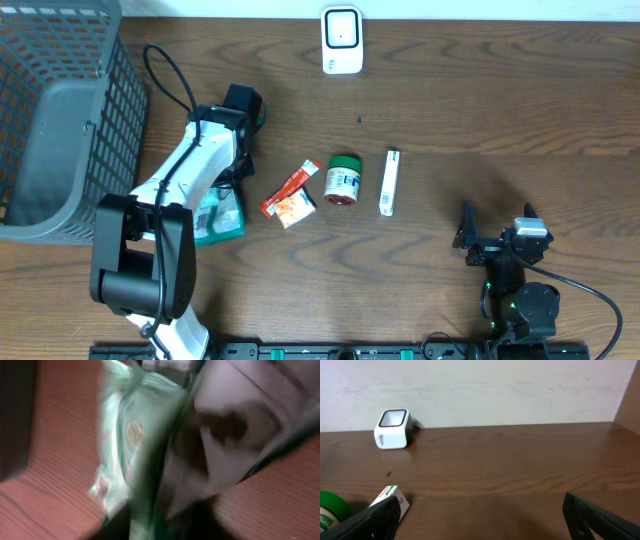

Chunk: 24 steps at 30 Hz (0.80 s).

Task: Scan the item barcode
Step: 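Carry the green 3M glove packs out and lay them on the table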

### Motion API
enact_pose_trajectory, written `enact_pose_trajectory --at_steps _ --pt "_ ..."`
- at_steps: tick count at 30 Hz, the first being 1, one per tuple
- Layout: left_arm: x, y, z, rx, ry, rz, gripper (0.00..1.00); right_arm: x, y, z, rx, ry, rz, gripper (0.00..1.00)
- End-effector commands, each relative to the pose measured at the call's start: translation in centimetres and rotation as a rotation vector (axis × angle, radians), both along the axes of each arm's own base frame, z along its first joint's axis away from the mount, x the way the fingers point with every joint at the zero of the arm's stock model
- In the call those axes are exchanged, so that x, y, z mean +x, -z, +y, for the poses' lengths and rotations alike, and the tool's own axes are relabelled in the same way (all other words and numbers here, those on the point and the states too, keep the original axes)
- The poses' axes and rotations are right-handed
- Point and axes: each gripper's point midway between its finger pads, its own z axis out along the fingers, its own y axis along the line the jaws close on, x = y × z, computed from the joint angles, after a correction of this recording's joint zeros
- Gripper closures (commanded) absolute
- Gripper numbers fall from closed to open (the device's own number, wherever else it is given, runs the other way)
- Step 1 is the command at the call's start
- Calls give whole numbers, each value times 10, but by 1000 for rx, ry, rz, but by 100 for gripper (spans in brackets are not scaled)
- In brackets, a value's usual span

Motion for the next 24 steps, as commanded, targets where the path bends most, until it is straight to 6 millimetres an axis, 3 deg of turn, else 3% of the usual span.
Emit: enact_pose_trajectory --at_steps 1,6,11,13,15,17,19,21,22,24 --pt "-2 -1 2 6 -13 -6 42 0 1 2 13 -8 2 1" --pt "9 -19 -13 -74 86 -33 26 0 1 2 13 -8 2 1" --pt "21 -64 -22 -138 111 -172 25 0 1 2 13 -8 2 1" --pt "25 -81 -18 -141 118 -231 40 0 1 2 13 -8 2 1" --pt "28 -94 -7 -118 104 -277 73 0 1 2 13 -8 2 1" --pt "29 -101 12 -70 63 -300 81 0 1 2 13 -8 2 1" --pt "29 -98 25 -58 30 -289 81 0 1 2 13 -8 2 1" --pt "27 -88 32 -71 7 -266 51 0 1 2 13 -8 2 1" --pt "26 -81 33 -84 1 -248 42 0 1 2 13 -8 2 1" --pt "23 -67 29 -122 0 -208 39 0 1 2 13 -8 2 1"
